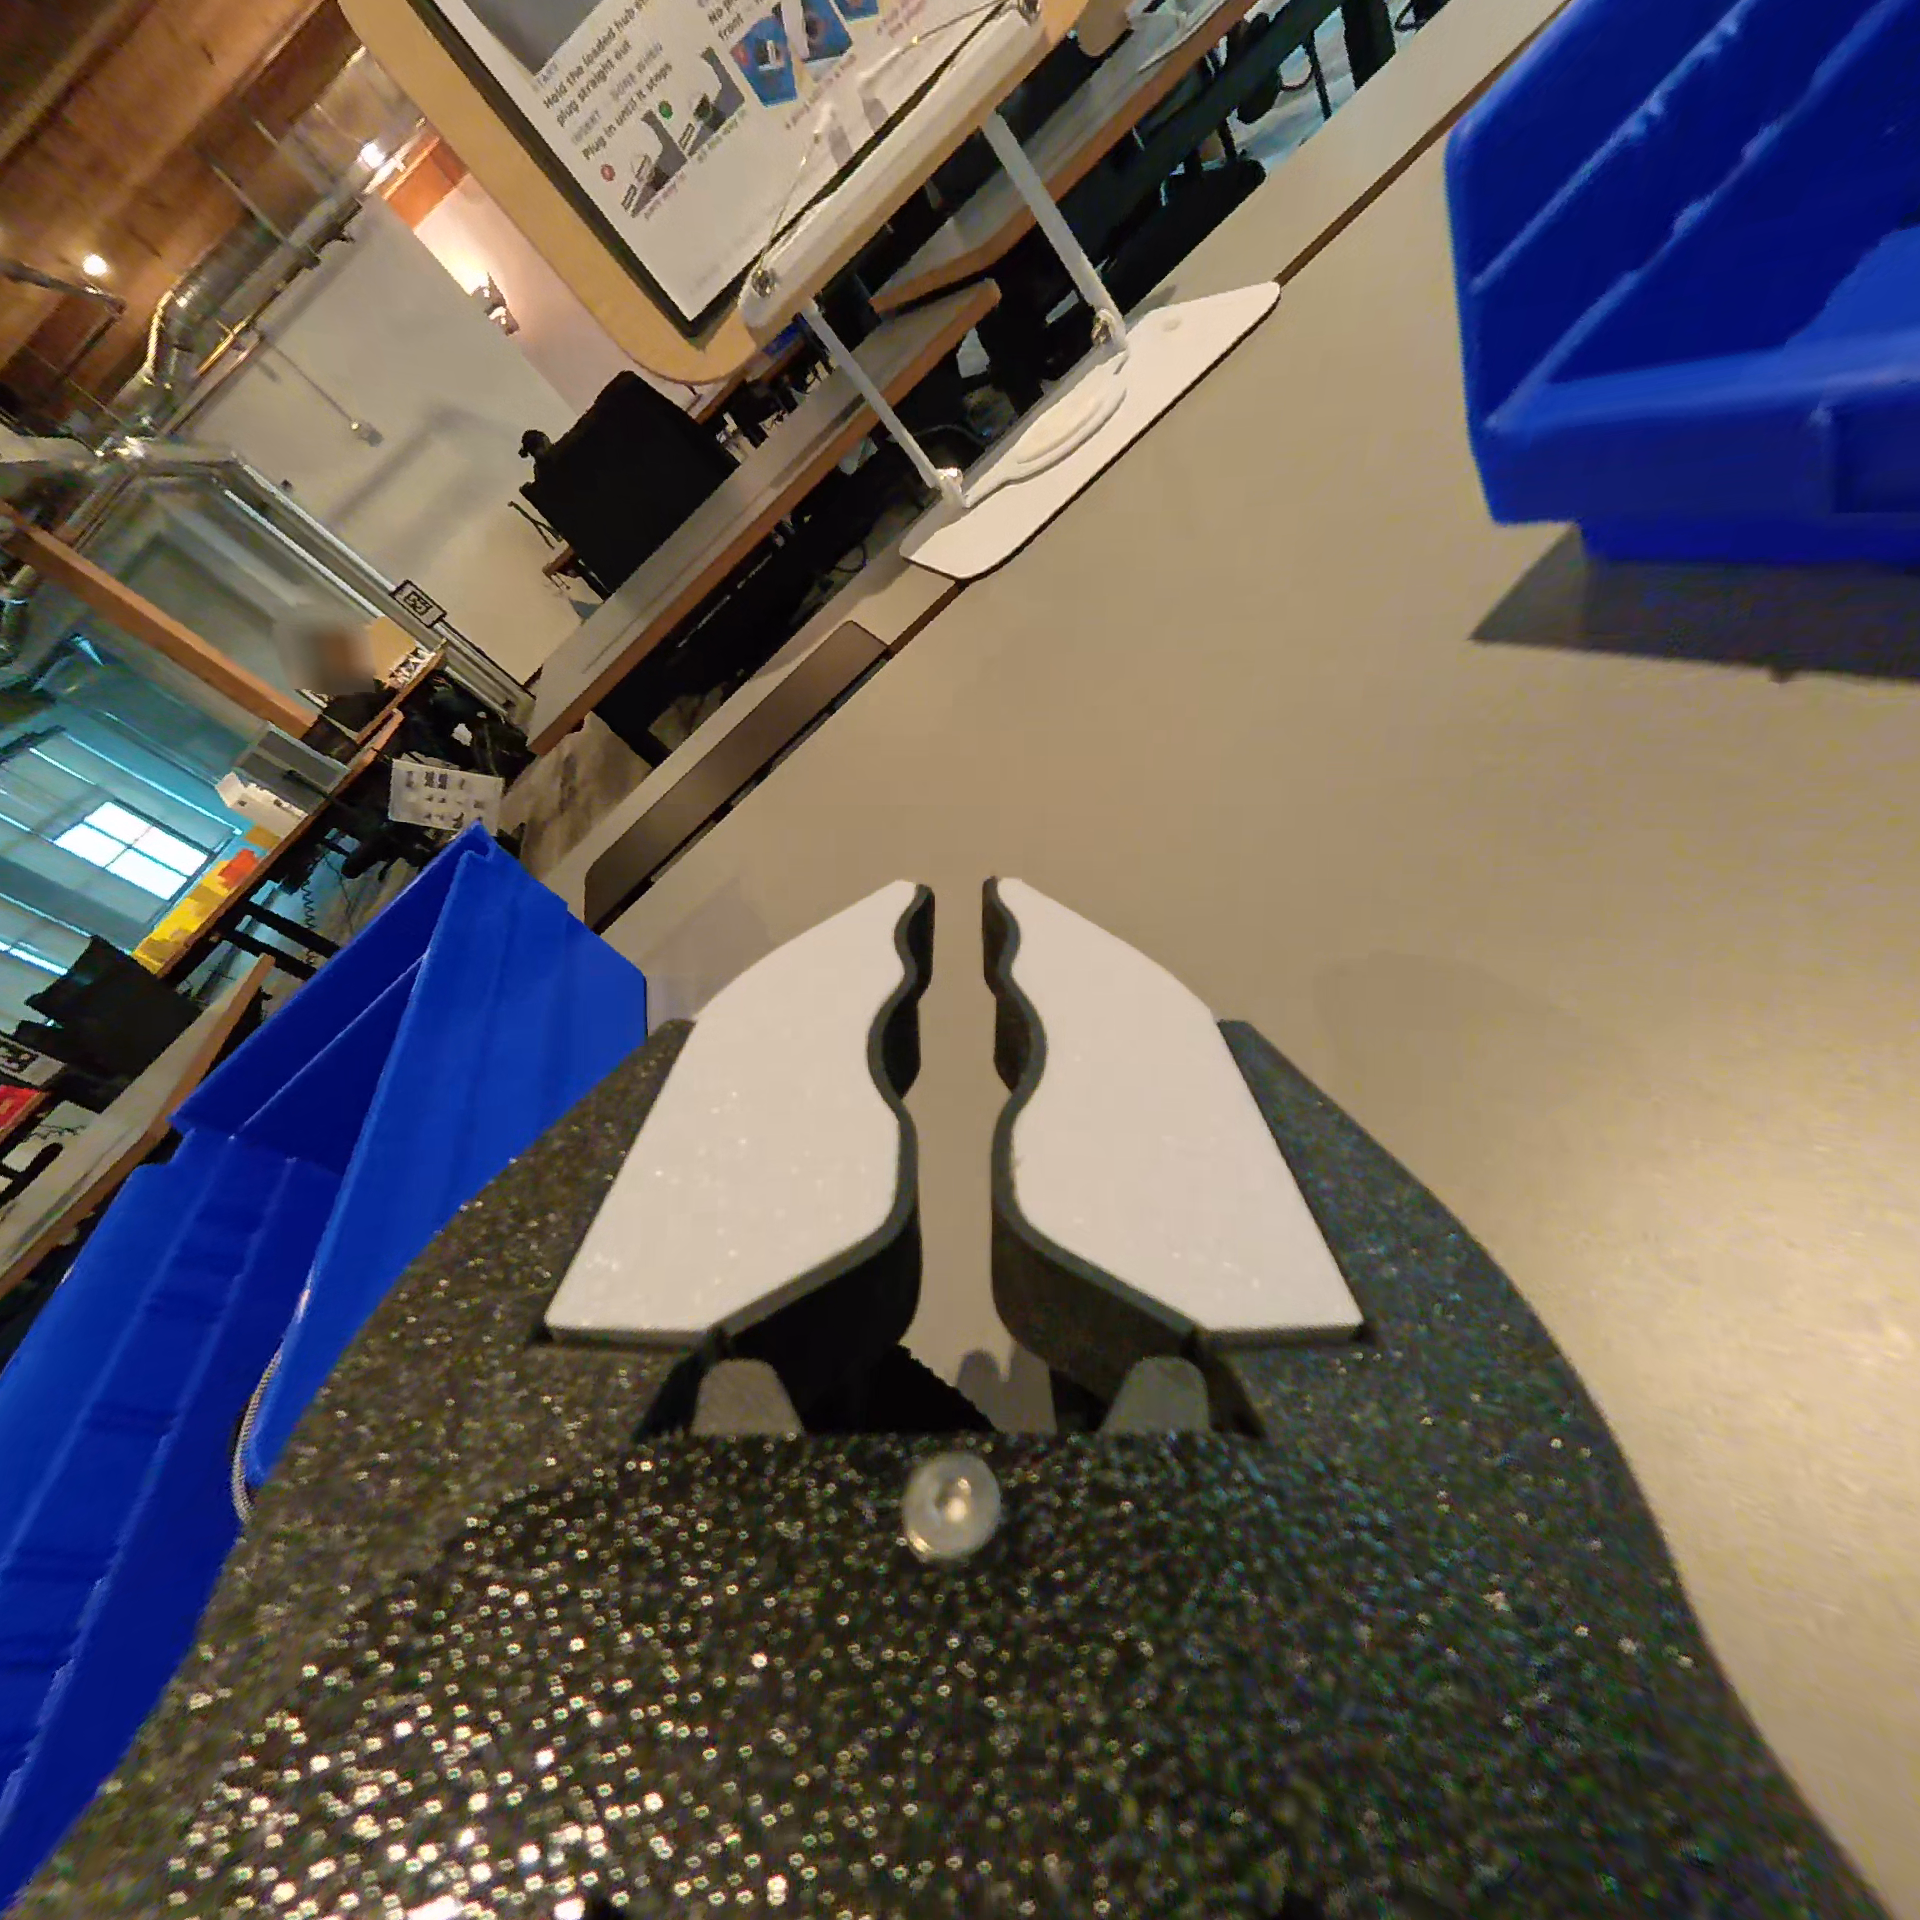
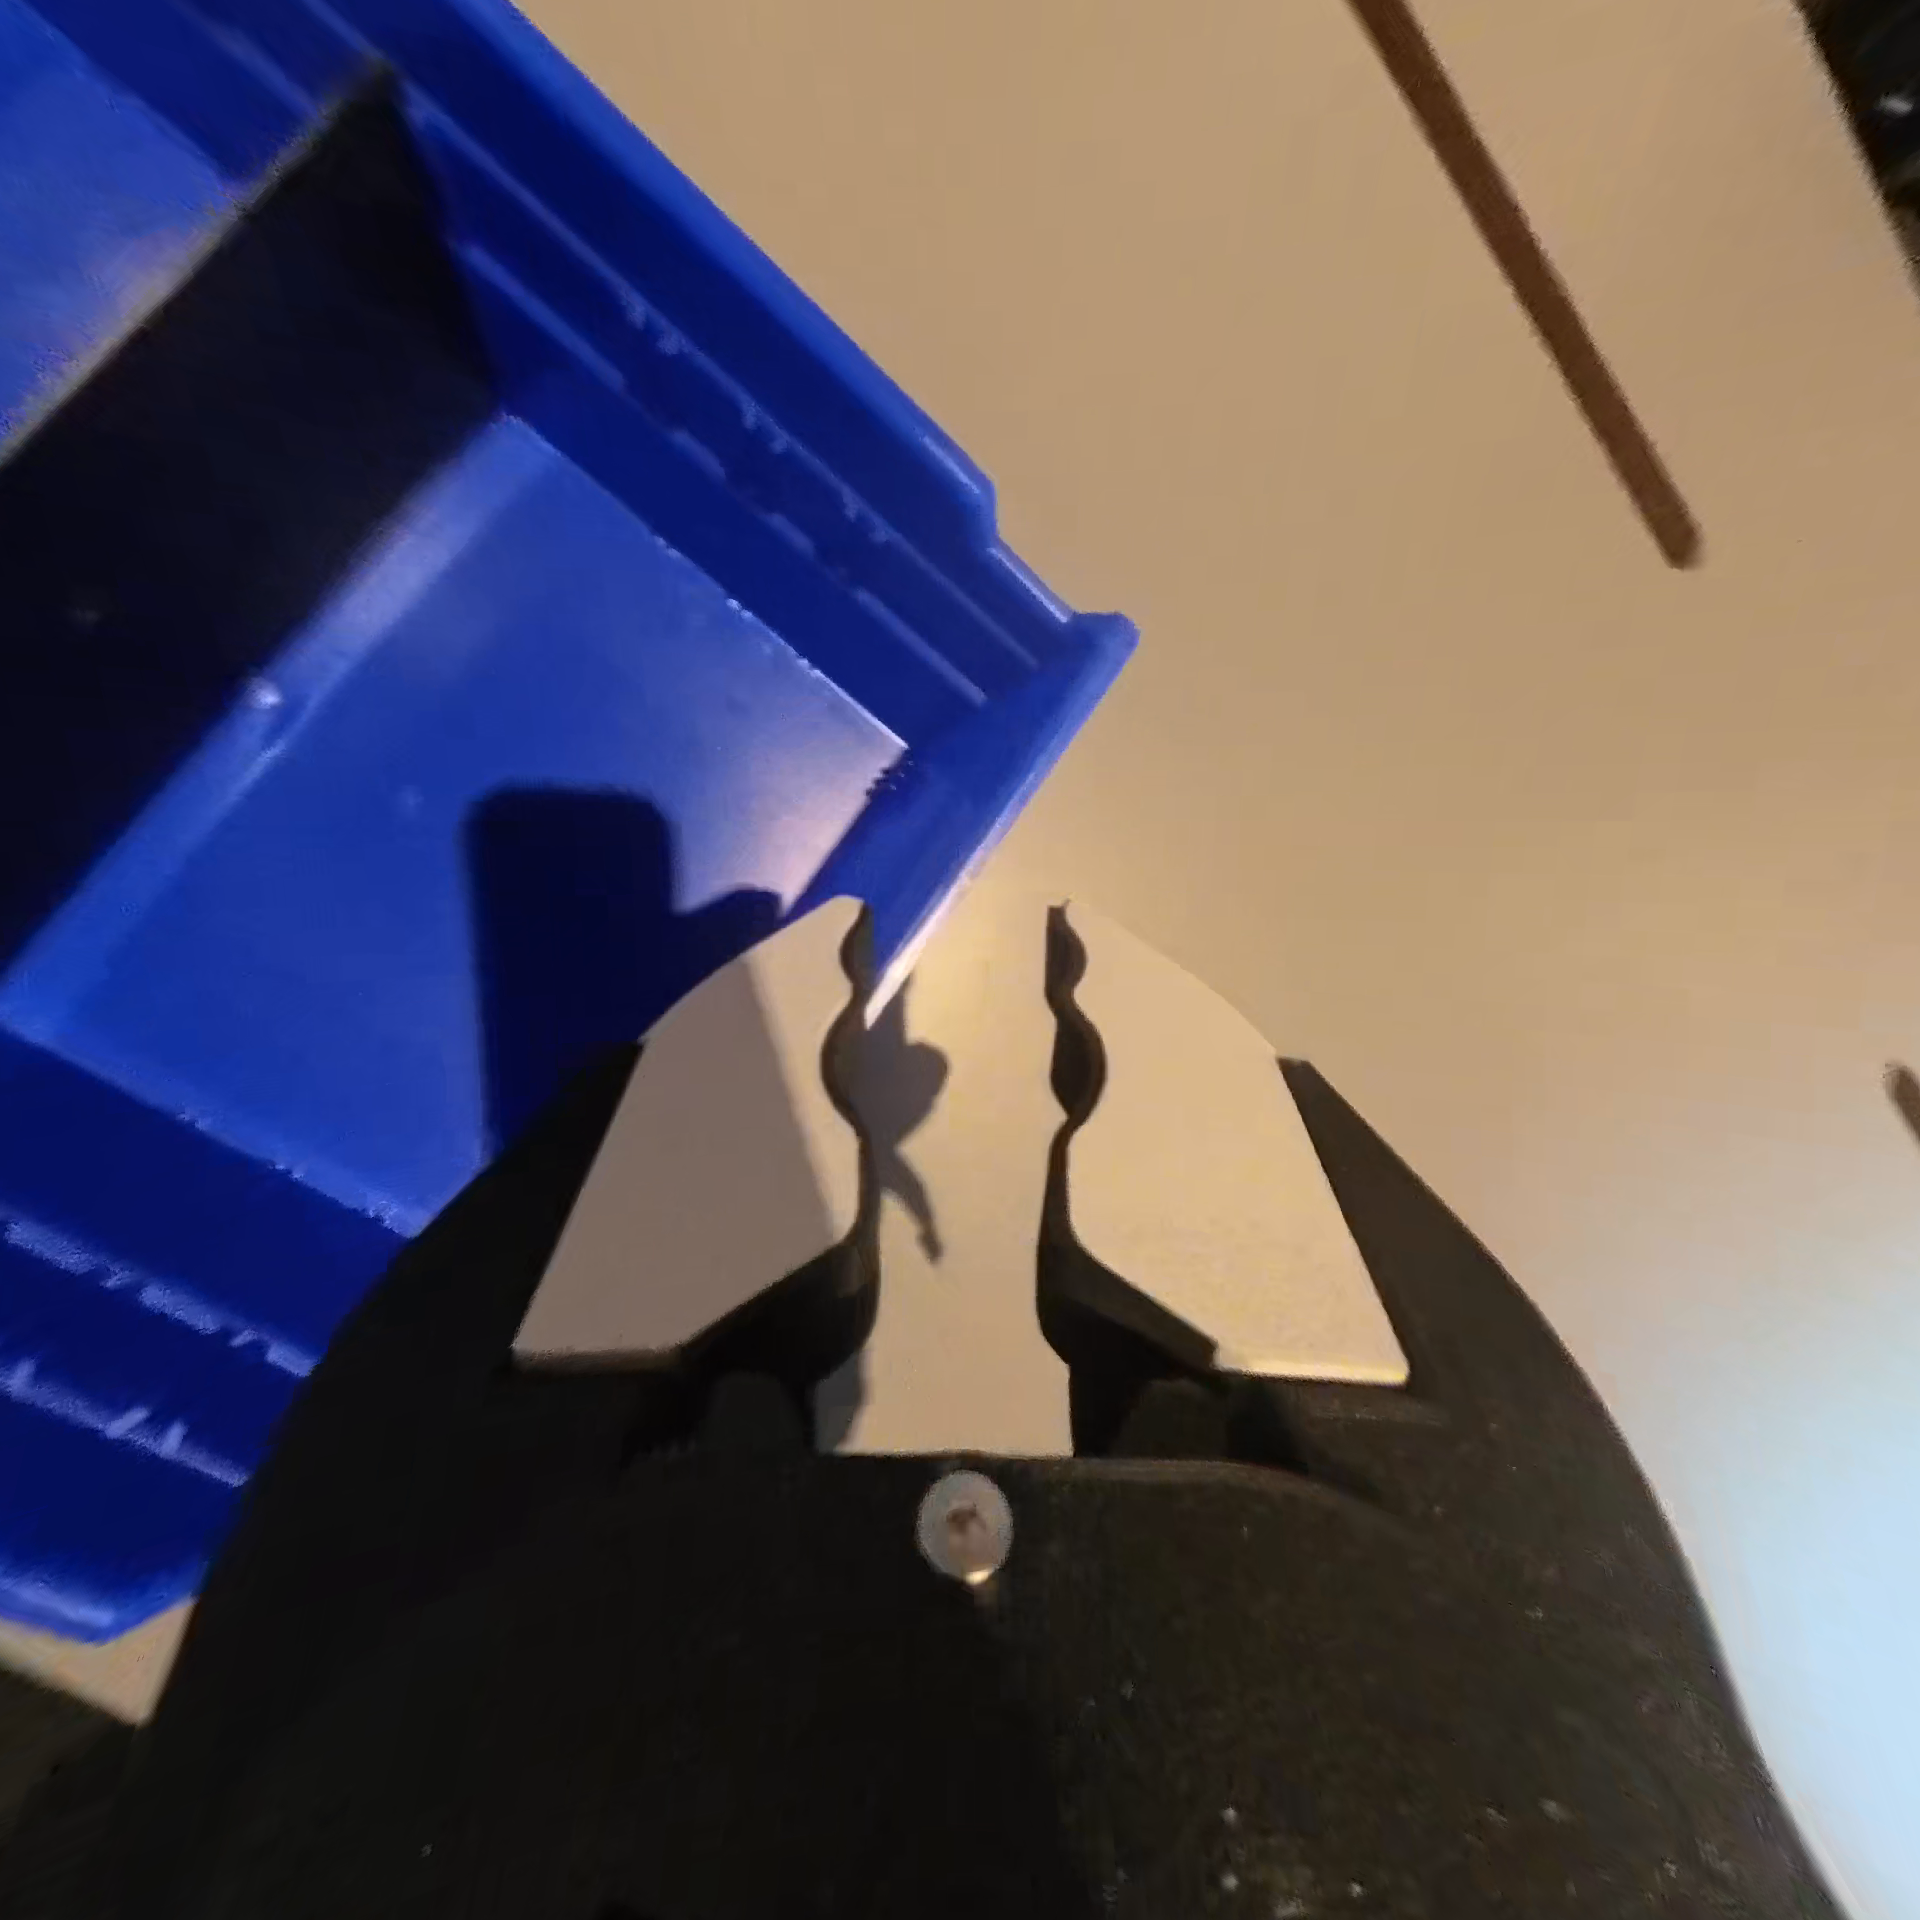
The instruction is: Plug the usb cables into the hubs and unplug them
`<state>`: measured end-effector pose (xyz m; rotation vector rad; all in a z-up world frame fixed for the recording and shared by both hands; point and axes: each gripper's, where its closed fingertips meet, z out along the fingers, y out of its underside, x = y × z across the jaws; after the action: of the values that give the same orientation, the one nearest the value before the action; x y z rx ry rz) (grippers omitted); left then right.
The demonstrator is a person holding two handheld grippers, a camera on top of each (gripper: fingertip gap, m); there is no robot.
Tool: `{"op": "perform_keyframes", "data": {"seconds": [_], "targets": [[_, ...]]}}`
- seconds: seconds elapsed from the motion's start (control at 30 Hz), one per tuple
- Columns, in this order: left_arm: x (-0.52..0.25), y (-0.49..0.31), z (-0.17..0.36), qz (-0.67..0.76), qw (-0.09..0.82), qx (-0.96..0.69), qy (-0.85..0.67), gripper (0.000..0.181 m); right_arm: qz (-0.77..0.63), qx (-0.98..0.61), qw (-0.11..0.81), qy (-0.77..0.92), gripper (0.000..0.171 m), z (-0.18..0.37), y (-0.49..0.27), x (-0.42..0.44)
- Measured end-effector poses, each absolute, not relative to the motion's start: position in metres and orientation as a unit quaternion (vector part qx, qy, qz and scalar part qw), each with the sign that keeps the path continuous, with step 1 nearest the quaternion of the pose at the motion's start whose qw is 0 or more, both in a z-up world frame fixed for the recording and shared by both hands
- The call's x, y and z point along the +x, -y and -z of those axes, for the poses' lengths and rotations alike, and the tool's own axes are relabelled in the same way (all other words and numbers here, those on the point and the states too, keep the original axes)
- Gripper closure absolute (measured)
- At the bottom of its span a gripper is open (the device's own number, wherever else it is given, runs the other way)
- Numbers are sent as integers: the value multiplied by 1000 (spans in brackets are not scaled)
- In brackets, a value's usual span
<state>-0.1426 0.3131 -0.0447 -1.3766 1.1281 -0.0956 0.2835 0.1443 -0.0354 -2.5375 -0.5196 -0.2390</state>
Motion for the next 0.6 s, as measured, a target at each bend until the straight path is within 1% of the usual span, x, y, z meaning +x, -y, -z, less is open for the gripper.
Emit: {"op": "perform_keyframes", "data": {"seconds": [0.1, 0.13, 0.23, 0.37, 0.47, 0.53, 0.6], "targets": [[-144, -314, 45, 43, 629, -602, -491, 173, 183, -938, 253, 148, 124, 28, -153, 332], [-144, -314, 45, 42, 628, -602, -490, 173, 219, -932, 258, 127, 122, 23, -155, 346], [-145, -315, 44, 42, 630, -602, -489, 173, 280, -908, 302, 77, 126, 5, -148, 359], [-143, -315, 45, 42, 628, -602, -491, 173, 236, -877, 416, 48, 128, -22, -116, 320], [-142, -313, 45, 43, 628, -599, -494, 174, 153, -856, 490, 60, 135, -34, -82, 274], [-141, -311, 44, 44, 630, -596, -496, 174, 103, -854, 503, 87, 138, -29, -59, 248], [-140, -310, 43, 46, 632, -594, -496, 174, 89, -854, 504, 98, 139, -22, -40, 237]]}}
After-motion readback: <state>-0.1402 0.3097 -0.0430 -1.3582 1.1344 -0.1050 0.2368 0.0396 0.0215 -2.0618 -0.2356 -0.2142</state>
